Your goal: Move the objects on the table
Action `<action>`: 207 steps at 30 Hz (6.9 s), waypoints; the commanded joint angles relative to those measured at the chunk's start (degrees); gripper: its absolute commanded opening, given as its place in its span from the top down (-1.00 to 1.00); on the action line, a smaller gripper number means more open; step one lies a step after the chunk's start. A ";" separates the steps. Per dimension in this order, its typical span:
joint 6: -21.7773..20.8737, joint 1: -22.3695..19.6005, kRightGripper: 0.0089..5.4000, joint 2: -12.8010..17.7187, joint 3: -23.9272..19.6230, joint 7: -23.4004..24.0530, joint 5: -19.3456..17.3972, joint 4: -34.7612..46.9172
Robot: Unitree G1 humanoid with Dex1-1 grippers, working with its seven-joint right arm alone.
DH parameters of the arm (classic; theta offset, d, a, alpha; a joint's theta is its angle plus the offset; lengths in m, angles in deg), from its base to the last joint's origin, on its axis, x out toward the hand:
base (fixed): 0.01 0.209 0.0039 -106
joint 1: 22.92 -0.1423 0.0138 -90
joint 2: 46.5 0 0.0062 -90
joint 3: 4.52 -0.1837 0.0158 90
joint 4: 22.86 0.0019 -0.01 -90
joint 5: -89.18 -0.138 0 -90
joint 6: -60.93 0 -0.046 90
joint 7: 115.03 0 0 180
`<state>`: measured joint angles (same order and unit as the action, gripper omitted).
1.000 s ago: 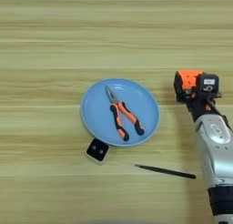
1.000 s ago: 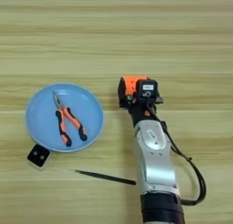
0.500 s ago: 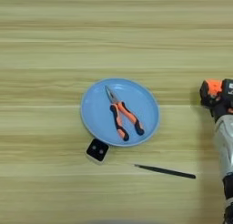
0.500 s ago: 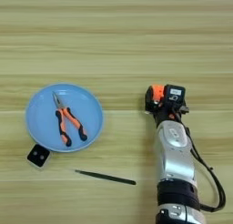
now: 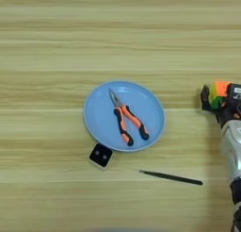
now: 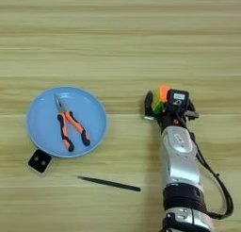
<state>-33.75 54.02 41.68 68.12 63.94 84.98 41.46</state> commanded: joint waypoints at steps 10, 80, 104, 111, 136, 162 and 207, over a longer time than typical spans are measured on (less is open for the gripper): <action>-19.33 2.57 -0.99 0.87 6.50 -4.61 3.55 21.85; 17.71 6.84 -0.99 3.62 20.18 -17.26 13.37 32.27; 23.33 3.34 -0.99 6.30 19.21 -10.04 20.69 27.05; 23.02 2.30 -0.99 7.51 18.23 -8.06 22.18 25.74; 0.90 7.13 -0.99 3.71 16.35 -18.95 1.21 41.20; 7.25 18.21 -0.99 11.39 34.34 -50.82 -8.22 43.85; 1.10 8.58 0.08 3.32 38.38 -46.40 3.17 27.27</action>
<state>-30.89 66.07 45.26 108.30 15.87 89.06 66.69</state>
